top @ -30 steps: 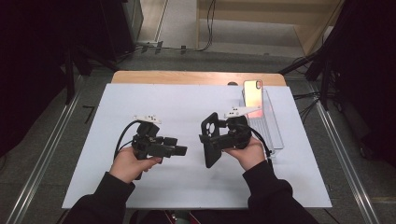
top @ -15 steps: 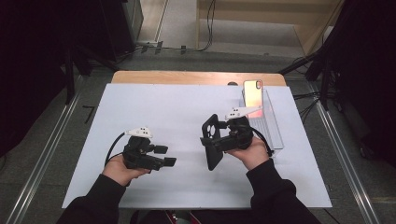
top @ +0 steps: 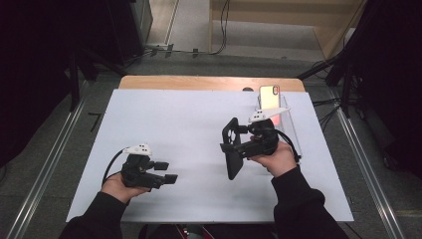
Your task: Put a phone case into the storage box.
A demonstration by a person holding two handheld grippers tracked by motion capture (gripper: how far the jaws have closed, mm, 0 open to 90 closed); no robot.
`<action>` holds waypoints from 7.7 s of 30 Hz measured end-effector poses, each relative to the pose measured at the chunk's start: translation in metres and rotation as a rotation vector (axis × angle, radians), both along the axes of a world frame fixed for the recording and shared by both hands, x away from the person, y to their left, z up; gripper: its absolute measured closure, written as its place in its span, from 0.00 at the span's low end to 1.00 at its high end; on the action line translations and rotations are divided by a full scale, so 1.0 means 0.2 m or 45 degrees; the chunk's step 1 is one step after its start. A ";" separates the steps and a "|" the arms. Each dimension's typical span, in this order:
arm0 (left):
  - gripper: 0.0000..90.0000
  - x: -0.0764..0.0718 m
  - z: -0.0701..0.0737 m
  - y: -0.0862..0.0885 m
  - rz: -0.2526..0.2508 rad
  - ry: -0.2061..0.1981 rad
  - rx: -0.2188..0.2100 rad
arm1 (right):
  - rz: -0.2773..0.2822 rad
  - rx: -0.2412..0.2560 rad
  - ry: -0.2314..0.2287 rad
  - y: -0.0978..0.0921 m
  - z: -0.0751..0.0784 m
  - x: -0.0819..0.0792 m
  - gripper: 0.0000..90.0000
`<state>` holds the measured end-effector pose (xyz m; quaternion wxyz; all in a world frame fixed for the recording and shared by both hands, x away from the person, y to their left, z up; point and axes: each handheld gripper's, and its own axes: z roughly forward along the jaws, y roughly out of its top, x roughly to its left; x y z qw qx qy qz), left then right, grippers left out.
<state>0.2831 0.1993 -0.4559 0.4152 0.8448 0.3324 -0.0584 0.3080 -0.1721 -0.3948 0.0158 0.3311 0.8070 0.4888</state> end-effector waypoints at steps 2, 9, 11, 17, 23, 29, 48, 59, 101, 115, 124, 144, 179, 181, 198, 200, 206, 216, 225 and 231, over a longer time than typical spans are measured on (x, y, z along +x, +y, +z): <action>0.36 0.00 0.00 0.01 0.006 0.006 0.000 | 0.004 0.003 -0.009 -0.02 0.02 0.00 0.13; 0.36 0.00 -0.01 0.02 0.031 0.032 0.002 | 0.002 -0.005 -0.024 -0.07 0.08 0.02 0.13; 0.36 -0.01 -0.01 0.03 0.033 0.028 0.006 | -0.004 -0.004 -0.025 -0.09 0.10 0.02 0.13; 0.36 -0.01 -0.01 0.04 0.048 0.032 0.002 | -0.036 -0.005 -0.028 -0.16 0.17 0.02 0.13; 0.36 -0.02 -0.01 0.06 0.056 0.029 0.004 | -0.096 0.000 -0.050 -0.25 0.23 0.03 0.13; 0.36 -0.02 -0.01 0.06 0.059 0.035 -0.019 | -0.185 -0.002 -0.080 -0.33 0.27 0.02 0.13; 0.36 -0.01 0.00 0.07 0.070 0.031 -0.014 | -0.522 -0.019 -0.112 -0.53 0.27 0.05 0.14; 0.36 0.00 0.01 0.07 0.075 0.024 -0.029 | -0.741 -0.062 -0.088 -0.61 0.21 0.17 0.14; 0.36 0.03 0.01 0.07 0.071 0.019 -0.058 | -1.038 -0.277 -0.030 -0.53 -0.23 0.66 0.13; 0.36 0.03 0.02 0.08 0.065 0.003 -0.064 | -1.062 -0.269 -0.032 -0.50 -0.25 0.75 0.13; 0.36 0.05 0.02 0.07 0.077 0.014 -0.074 | -1.053 -0.298 -0.045 -0.48 -0.26 0.79 0.12; 0.36 0.05 0.02 0.08 0.083 0.012 -0.081 | -1.040 -0.296 -0.054 -0.46 -0.29 0.82 0.06; 0.36 0.04 0.02 0.08 0.088 0.016 -0.070 | -0.838 -0.177 0.083 -0.47 -0.08 0.61 0.05; 0.36 0.04 0.02 0.08 0.088 0.017 -0.070 | -0.815 -0.182 0.090 -0.46 -0.08 0.60 0.06; 0.36 0.04 0.02 0.09 0.093 0.015 -0.073 | -0.615 -0.150 0.083 -0.41 -0.05 0.51 0.24; 0.36 0.04 0.02 0.09 0.095 0.018 -0.072 | -0.580 -0.145 0.091 -0.40 -0.05 0.49 0.25; 0.36 0.04 0.01 0.09 0.089 0.017 -0.068 | -0.499 -0.172 0.103 -0.36 -0.04 0.42 0.25; 0.36 0.04 0.02 0.09 0.088 0.019 -0.069 | -0.412 -0.158 0.105 -0.32 -0.03 0.31 0.25; 0.36 0.04 0.02 0.09 0.084 0.014 -0.069 | -0.367 -0.148 0.119 -0.31 -0.06 0.25 0.25; 0.36 0.03 0.03 0.09 0.083 0.010 -0.075 | -0.339 -0.162 0.123 -0.29 -0.08 0.20 0.25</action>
